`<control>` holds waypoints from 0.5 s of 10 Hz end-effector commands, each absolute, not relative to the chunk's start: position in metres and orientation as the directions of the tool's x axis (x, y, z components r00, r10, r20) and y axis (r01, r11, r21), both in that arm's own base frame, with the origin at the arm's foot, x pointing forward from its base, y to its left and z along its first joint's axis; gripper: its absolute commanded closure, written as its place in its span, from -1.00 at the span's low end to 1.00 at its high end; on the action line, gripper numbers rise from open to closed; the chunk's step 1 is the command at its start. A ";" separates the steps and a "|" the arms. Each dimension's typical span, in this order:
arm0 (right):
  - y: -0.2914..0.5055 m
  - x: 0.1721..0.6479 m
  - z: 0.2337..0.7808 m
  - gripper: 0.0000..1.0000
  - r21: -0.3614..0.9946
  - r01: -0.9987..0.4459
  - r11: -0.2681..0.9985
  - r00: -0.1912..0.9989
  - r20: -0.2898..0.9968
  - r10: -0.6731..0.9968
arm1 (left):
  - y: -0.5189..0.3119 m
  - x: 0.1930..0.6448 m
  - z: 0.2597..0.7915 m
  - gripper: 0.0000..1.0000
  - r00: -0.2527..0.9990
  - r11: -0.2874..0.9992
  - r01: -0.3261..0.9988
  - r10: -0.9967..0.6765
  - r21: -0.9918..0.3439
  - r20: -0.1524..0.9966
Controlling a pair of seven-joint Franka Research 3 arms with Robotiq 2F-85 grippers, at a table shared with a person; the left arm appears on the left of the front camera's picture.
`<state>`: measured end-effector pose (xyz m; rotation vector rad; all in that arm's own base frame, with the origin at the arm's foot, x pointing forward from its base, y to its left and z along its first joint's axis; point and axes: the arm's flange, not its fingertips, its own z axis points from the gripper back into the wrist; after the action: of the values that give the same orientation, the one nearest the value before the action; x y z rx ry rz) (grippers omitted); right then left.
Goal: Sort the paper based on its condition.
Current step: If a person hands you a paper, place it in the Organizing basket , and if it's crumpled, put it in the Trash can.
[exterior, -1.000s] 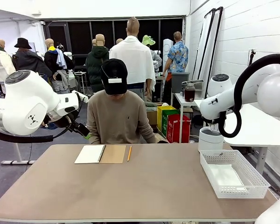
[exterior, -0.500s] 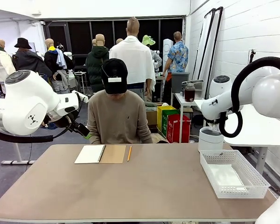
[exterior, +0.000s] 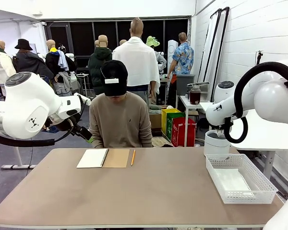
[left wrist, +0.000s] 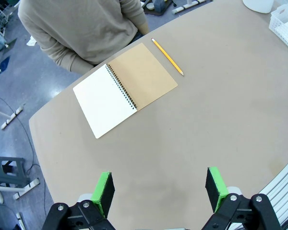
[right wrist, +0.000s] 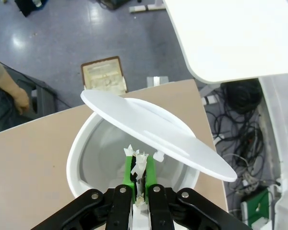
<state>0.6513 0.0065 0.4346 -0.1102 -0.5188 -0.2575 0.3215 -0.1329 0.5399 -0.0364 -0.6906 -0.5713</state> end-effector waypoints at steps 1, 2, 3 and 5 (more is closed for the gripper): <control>0.011 0.661 0.433 1.00 -0.038 0.304 0.952 0.819 0.522 -0.241 | -0.132 0.321 0.539 -1.00 0.626 0.848 0.509 -0.483 0.149 0.612; 0.011 0.663 0.433 1.00 -0.039 0.301 0.953 0.818 0.525 -0.237 | -0.132 0.321 0.539 -1.00 0.626 0.848 0.509 -0.483 0.149 0.612; 0.010 0.665 0.433 0.82 -0.033 0.300 0.953 0.822 0.516 -0.241 | -0.132 0.321 0.539 -1.00 0.626 0.848 0.509 -0.483 0.149 0.612; 0.011 0.666 0.433 0.02 -0.031 0.293 0.956 0.830 0.504 -0.238 | -0.132 0.321 0.539 -1.00 0.626 0.848 0.509 -0.483 0.149 0.612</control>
<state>0.6578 0.0062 0.4333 -0.1101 -0.5214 -0.2618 0.3216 -0.1329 0.5399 -0.0364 -0.6905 -0.5712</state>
